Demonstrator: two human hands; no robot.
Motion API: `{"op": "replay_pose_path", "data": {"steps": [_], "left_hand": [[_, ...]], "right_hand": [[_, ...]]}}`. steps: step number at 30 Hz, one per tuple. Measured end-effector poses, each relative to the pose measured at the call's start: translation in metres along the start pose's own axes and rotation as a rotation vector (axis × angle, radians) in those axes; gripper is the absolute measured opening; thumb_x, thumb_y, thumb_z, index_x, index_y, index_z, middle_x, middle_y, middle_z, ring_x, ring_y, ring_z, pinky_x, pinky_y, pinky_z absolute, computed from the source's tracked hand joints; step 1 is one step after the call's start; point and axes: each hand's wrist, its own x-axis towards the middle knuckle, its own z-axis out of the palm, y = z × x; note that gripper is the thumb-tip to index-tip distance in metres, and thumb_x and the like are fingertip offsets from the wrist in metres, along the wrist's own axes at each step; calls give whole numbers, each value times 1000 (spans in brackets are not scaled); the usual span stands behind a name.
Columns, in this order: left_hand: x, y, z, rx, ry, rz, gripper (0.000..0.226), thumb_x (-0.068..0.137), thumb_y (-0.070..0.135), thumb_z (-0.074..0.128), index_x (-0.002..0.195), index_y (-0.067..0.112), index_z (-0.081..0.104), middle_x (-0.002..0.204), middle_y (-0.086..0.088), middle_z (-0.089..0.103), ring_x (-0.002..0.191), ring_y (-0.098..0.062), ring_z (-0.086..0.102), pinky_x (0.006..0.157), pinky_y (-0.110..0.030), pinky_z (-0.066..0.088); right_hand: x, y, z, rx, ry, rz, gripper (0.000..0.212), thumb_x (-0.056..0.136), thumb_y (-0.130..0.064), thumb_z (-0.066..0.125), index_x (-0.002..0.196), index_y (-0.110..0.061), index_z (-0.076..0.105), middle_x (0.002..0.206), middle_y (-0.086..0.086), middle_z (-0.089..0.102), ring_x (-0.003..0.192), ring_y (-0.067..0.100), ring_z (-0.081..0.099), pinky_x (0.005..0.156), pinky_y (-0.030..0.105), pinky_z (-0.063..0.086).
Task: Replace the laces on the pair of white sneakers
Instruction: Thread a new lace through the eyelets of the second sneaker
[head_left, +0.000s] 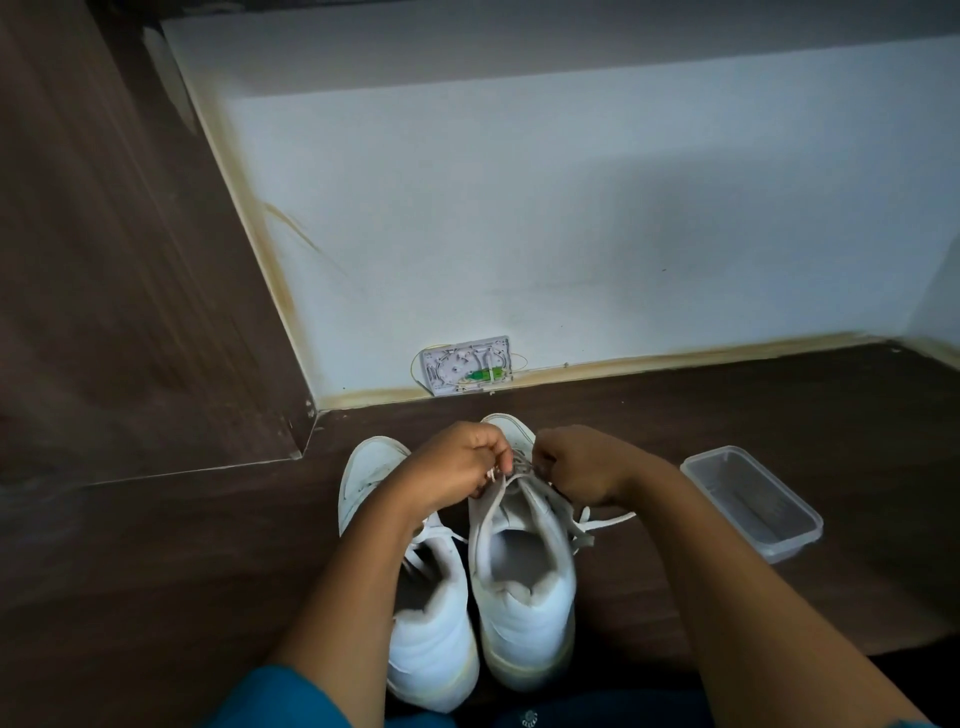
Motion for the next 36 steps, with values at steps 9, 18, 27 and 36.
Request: {"op": "replay_pose_path", "data": {"steps": [9, 18, 27, 36], "left_hand": [[-1, -4, -5, 22, 30, 79, 35, 74, -11, 61, 67, 23, 65, 52, 13, 56, 46, -3, 42, 51, -17, 35], [1, -3, -5, 110, 9, -66, 12, 81, 12, 67, 76, 17, 58, 63, 1, 55, 58, -14, 52, 60, -27, 46], [-1, -5, -6, 86, 94, -38, 25, 89, -5, 47, 75, 16, 49, 63, -3, 57, 52, -11, 56, 51, -24, 48], [0, -7, -7, 35, -14, -67, 17, 86, 7, 65, 76, 18, 56, 63, 1, 58, 54, -8, 54, 53, -22, 48]], "right_hand": [[0, 3, 1, 341, 67, -13, 6, 85, -6, 63, 86, -7, 69, 69, 0, 62, 52, 7, 55, 49, 17, 48], [4, 5, 5, 283, 96, 68, 29, 89, -5, 51, 65, -19, 55, 64, -2, 55, 55, 9, 49, 59, 27, 44], [1, 6, 3, 216, 78, 24, 22, 86, -5, 55, 74, -23, 60, 71, -9, 55, 57, 2, 47, 44, 11, 39], [0, 8, 5, 365, 48, 35, 10, 85, -3, 60, 85, -9, 67, 70, 1, 61, 57, 13, 56, 56, 28, 50]]}}
